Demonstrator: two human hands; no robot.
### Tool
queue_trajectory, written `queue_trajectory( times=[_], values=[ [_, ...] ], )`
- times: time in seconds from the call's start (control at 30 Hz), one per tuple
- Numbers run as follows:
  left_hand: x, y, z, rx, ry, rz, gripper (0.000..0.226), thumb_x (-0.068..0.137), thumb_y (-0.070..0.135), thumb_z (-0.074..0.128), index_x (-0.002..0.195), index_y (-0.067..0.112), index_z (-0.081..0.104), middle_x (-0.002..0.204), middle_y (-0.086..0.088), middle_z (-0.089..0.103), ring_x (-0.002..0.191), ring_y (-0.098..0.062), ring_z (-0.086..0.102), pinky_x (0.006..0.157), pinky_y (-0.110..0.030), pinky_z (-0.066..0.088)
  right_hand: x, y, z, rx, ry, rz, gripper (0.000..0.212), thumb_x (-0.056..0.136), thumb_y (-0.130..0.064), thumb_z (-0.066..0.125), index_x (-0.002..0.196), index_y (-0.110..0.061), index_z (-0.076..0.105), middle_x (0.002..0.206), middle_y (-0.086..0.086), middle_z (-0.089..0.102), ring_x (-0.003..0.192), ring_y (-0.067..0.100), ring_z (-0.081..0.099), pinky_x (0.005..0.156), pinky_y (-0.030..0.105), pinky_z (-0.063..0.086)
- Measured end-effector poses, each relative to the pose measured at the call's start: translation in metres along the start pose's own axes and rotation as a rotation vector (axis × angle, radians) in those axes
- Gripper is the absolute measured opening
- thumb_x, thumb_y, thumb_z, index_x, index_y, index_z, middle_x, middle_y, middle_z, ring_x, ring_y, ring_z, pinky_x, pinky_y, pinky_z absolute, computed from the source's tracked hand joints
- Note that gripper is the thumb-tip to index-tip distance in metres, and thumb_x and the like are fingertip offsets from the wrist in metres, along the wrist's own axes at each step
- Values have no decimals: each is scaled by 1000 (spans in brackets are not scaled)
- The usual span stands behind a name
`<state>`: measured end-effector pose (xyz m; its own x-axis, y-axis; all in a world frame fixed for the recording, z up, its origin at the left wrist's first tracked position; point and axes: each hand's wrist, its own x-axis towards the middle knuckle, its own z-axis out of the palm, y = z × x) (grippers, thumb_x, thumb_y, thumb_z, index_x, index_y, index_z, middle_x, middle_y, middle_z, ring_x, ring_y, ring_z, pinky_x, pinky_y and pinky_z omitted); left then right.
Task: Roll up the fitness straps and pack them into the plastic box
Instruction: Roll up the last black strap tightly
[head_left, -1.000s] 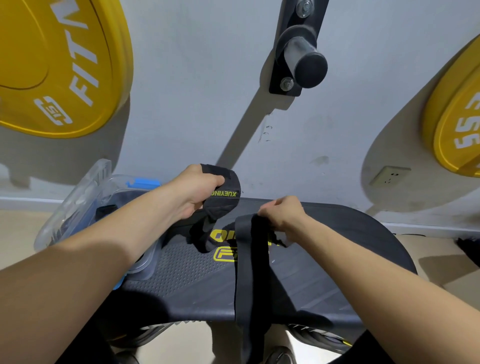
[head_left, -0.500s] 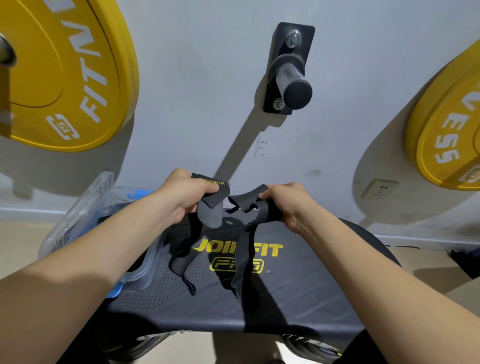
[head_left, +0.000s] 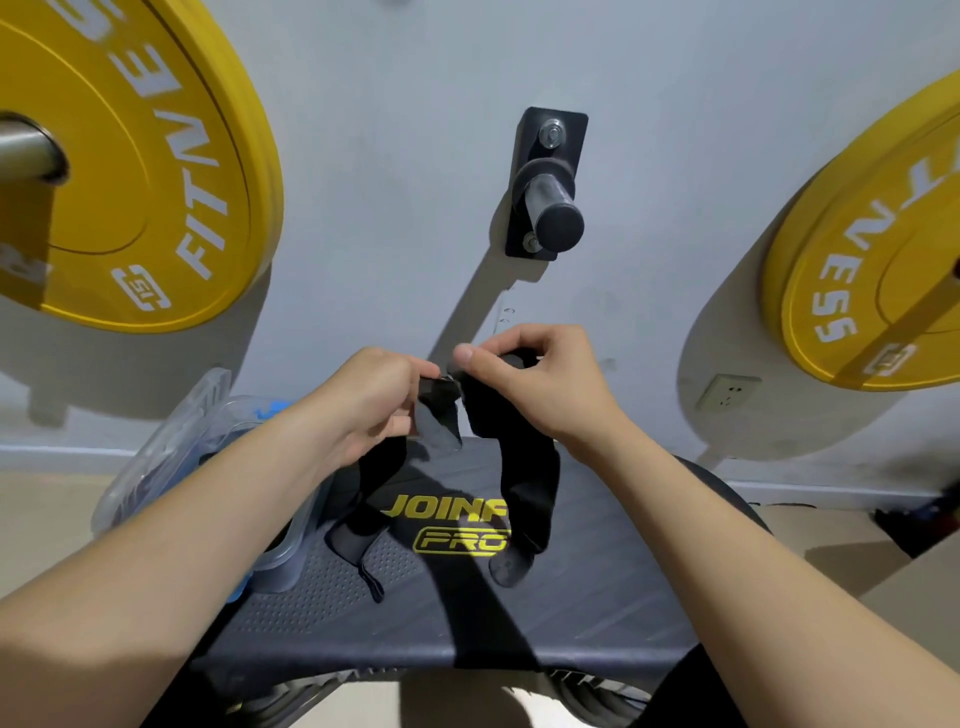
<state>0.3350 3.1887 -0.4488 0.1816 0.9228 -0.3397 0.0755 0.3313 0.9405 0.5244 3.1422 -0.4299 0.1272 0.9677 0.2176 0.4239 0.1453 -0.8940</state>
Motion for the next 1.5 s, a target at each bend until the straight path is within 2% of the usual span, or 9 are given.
queue_trajectory(
  times=[0.13, 0.2, 0.3, 0.5, 0.73, 0.83, 1.0, 1.23, 1.5],
  values=[
    [-7, 6, -10, 124, -39, 69, 66, 84, -29, 32, 129, 4, 68, 86, -21, 80, 75, -29, 80, 62, -36, 66, 0, -3, -7, -112, 58, -37, 41, 85, -25, 87, 124, -30, 76, 98, -3, 81, 92, 16, 77, 91, 41, 63],
    [-7, 6, -17, 292, -6, 141, 53, 91, -22, 53, 125, 11, 75, 102, -22, 80, 89, -32, 78, 86, -44, 67, -2, -5, -13, -231, 47, -24, 68, 85, -11, 73, 148, -30, 57, 114, -1, 79, 106, 18, 74, 98, 39, 60],
    [-14, 9, -22, 438, 53, 236, 6, 98, 17, 77, 95, 19, 81, 90, -12, 78, 81, -25, 67, 79, -34, 54, -10, -10, -17, -375, 68, -32, 55, 77, -8, 63, 128, -27, 74, 106, -6, 80, 107, 18, 73, 94, 36, 60],
    [-15, 9, -27, 519, 82, 233, 36, 97, 47, 76, 96, 12, 83, 96, -3, 83, 96, -23, 75, 91, -35, 58, -17, -9, -23, -234, 124, 124, 39, 68, -37, 79, 105, -25, 81, 80, -12, 77, 78, 3, 73, 70, 24, 58],
    [-8, 6, -21, 622, -60, 323, 28, 105, 33, 69, 111, 5, 70, 103, -6, 77, 94, -24, 71, 88, -38, 53, -14, -8, -39, -325, -58, 76, 27, 86, -12, 82, 110, -24, 77, 98, -4, 80, 95, 13, 76, 92, 36, 62],
    [-3, 2, -20, 631, -140, 301, 24, 103, 24, 72, 126, 20, 72, 119, -6, 79, 108, -24, 77, 105, -44, 58, -12, -14, -43, -441, -198, 19, 27, 89, -7, 63, 101, -24, 81, 95, -11, 80, 92, 2, 72, 82, 20, 58],
    [8, 0, -28, 669, -247, 255, 18, 91, 22, 79, 108, 28, 80, 99, 0, 84, 91, -22, 81, 95, -46, 64, -5, -9, -43, -476, -297, -2, 16, 93, -15, 64, 91, -18, 80, 81, -3, 77, 72, 7, 66, 65, 24, 51],
    [16, 0, -37, 822, -416, 347, 19, 94, 31, 85, 112, 32, 80, 101, 16, 82, 94, -9, 78, 91, -30, 59, 3, 13, -41, -396, -576, -67, 7, 99, -18, 78, 104, -14, 80, 98, 10, 80, 99, 35, 72, 92, 46, 60],
    [18, -11, -19, 1004, -647, 204, 35, 101, 6, 71, 136, 14, 69, 126, 1, 78, 122, -22, 72, 110, -38, 53, 7, 25, -17, -606, -676, -139, 13, 94, -35, 83, 84, -32, 75, 68, -13, 64, 66, 7, 57, 64, 20, 42]
  ],
)
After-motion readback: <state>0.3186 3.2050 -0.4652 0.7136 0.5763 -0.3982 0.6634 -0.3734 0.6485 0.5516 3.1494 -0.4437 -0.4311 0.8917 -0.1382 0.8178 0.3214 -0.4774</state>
